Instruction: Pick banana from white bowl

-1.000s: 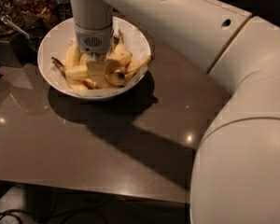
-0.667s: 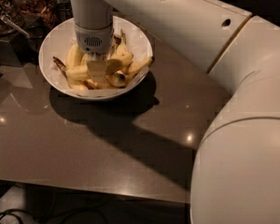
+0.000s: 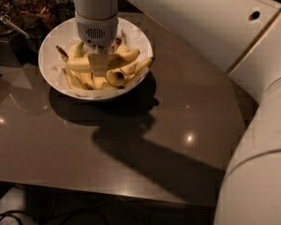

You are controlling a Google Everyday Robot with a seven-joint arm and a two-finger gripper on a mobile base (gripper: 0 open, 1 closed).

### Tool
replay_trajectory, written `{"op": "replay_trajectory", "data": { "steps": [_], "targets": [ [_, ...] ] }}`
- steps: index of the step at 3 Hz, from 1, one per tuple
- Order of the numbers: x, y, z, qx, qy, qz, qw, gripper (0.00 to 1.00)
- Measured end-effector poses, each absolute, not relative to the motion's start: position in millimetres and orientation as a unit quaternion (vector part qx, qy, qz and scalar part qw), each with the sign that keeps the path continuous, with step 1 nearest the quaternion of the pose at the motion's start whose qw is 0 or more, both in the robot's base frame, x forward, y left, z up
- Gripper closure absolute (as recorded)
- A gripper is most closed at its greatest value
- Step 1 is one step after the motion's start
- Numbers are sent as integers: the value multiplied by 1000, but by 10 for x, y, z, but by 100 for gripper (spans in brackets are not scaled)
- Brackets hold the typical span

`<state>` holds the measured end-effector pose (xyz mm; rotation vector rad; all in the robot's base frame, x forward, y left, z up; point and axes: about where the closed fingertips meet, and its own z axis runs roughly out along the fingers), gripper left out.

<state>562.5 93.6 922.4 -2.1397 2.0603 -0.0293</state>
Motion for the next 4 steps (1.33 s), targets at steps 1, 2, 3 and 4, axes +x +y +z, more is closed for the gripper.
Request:
{"op": "replay_trajectory", "data": {
  "steps": [1, 2, 3, 4],
  "targets": [
    [5382, 905, 9675, -720, 679, -28, 141, 100],
    [5381, 906, 9680, -720, 679, -28, 142, 100],
    [5172, 835, 9697, -715, 685, -9, 140, 100],
    [4858, 744, 9770, -704, 696, 5, 141, 100]
  ]
}}
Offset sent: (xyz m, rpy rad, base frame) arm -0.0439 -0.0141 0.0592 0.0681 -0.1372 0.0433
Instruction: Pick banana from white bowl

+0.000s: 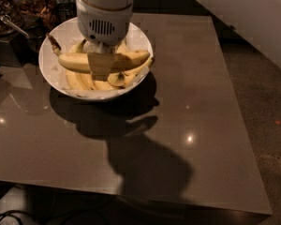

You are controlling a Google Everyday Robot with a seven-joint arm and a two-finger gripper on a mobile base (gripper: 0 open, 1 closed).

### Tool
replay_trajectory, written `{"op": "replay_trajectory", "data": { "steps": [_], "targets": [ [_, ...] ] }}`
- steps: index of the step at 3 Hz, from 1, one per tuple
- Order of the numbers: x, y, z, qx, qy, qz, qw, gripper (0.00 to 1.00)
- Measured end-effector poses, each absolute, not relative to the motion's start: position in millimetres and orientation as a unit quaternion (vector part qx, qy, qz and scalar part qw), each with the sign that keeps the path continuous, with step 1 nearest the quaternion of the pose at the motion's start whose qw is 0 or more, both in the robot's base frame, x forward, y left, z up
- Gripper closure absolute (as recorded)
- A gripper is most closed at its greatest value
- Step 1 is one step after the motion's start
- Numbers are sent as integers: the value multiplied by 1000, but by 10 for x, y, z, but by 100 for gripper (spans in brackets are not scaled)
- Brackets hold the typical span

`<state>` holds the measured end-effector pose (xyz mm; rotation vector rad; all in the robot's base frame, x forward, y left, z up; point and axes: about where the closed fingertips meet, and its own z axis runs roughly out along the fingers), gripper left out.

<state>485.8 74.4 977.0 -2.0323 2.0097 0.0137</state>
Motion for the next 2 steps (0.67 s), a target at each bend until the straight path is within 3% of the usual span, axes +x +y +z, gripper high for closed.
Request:
{"op": "replay_trajectory", "data": {
  "steps": [1, 2],
  "targets": [
    [4254, 646, 9861, -683, 718, 16, 128, 100],
    [4248, 687, 9926, -684, 715, 15, 142, 100]
  ]
}}
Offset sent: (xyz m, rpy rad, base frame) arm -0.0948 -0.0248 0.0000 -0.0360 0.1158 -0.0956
